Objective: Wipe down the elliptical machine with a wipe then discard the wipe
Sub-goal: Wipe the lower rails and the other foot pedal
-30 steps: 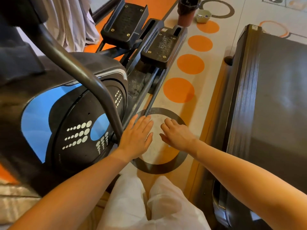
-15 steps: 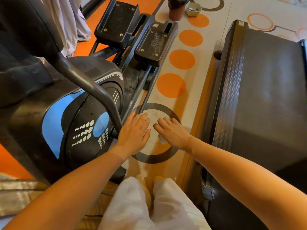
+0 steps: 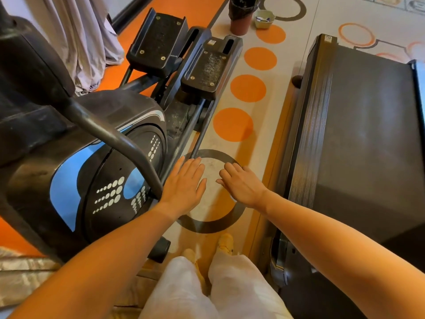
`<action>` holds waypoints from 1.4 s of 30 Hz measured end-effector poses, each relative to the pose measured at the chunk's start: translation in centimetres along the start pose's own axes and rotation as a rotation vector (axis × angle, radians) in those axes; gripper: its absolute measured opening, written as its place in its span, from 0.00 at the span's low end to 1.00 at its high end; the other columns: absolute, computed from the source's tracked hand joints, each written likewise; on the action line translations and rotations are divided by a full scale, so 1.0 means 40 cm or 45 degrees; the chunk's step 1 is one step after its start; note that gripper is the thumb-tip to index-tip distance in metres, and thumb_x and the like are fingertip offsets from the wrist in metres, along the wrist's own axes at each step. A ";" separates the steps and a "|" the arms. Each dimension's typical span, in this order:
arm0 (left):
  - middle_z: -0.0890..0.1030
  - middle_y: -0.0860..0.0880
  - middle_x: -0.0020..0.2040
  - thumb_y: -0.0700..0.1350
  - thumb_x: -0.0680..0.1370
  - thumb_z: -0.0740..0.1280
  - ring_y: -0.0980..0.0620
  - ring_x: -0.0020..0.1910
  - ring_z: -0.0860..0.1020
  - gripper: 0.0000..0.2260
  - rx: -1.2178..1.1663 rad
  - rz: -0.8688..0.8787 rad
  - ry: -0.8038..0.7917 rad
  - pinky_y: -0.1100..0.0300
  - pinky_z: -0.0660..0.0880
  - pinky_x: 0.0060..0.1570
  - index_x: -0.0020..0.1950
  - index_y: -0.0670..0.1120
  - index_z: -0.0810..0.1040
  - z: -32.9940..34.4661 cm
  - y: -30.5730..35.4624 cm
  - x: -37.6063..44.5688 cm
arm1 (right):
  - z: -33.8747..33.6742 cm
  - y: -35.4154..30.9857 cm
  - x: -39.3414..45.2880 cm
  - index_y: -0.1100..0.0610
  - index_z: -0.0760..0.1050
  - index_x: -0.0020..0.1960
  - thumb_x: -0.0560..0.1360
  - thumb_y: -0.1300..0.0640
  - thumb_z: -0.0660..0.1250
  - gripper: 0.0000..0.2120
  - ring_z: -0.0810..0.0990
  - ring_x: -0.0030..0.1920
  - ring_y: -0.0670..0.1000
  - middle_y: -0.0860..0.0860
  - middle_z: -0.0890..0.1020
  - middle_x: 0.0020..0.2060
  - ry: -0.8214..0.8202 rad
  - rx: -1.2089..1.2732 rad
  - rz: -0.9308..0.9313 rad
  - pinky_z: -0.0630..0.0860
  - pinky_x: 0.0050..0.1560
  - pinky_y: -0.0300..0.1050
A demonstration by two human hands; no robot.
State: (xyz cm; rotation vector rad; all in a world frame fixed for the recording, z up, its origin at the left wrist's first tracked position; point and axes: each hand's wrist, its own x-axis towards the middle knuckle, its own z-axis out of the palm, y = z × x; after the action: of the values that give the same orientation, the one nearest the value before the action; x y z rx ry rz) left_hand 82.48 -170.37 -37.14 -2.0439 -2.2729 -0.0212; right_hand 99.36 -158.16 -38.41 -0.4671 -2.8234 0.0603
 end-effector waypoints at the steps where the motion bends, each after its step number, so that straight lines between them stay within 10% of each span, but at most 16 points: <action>1: 0.77 0.42 0.67 0.53 0.81 0.52 0.44 0.67 0.75 0.25 0.013 -0.008 -0.009 0.46 0.57 0.72 0.67 0.40 0.77 -0.003 0.006 0.015 | -0.003 0.014 0.004 0.58 0.74 0.46 0.81 0.48 0.50 0.19 0.74 0.34 0.54 0.54 0.77 0.40 0.007 -0.011 -0.010 0.72 0.31 0.47; 25: 0.77 0.43 0.67 0.53 0.81 0.49 0.45 0.67 0.74 0.26 0.110 -0.031 0.001 0.47 0.56 0.73 0.68 0.41 0.76 0.023 -0.073 0.262 | 0.015 0.215 0.193 0.57 0.75 0.48 0.79 0.53 0.55 0.12 0.74 0.39 0.54 0.54 0.77 0.44 0.027 -0.270 -0.152 0.71 0.33 0.48; 36: 0.80 0.39 0.62 0.49 0.80 0.57 0.42 0.61 0.79 0.21 0.073 -0.121 0.307 0.43 0.66 0.68 0.63 0.38 0.80 0.053 -0.136 0.327 | 0.046 0.304 0.341 0.56 0.72 0.49 0.75 0.56 0.68 0.06 0.75 0.41 0.55 0.54 0.76 0.45 -0.032 -0.169 -0.234 0.70 0.33 0.49; 42: 0.80 0.38 0.61 0.49 0.80 0.56 0.40 0.60 0.80 0.21 -0.025 -0.349 0.222 0.41 0.72 0.65 0.62 0.37 0.79 0.014 -0.112 0.425 | 0.038 0.432 0.441 0.57 0.73 0.51 0.80 0.54 0.56 0.09 0.74 0.42 0.56 0.55 0.75 0.47 -0.040 -0.097 -0.368 0.72 0.33 0.50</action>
State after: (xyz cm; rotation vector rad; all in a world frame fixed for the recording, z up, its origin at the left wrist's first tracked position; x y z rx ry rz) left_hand 76.25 -153.96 -36.25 -1.6498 -2.4268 -0.2305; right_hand 88.24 -136.12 -36.69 -0.0703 -2.9004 -0.0990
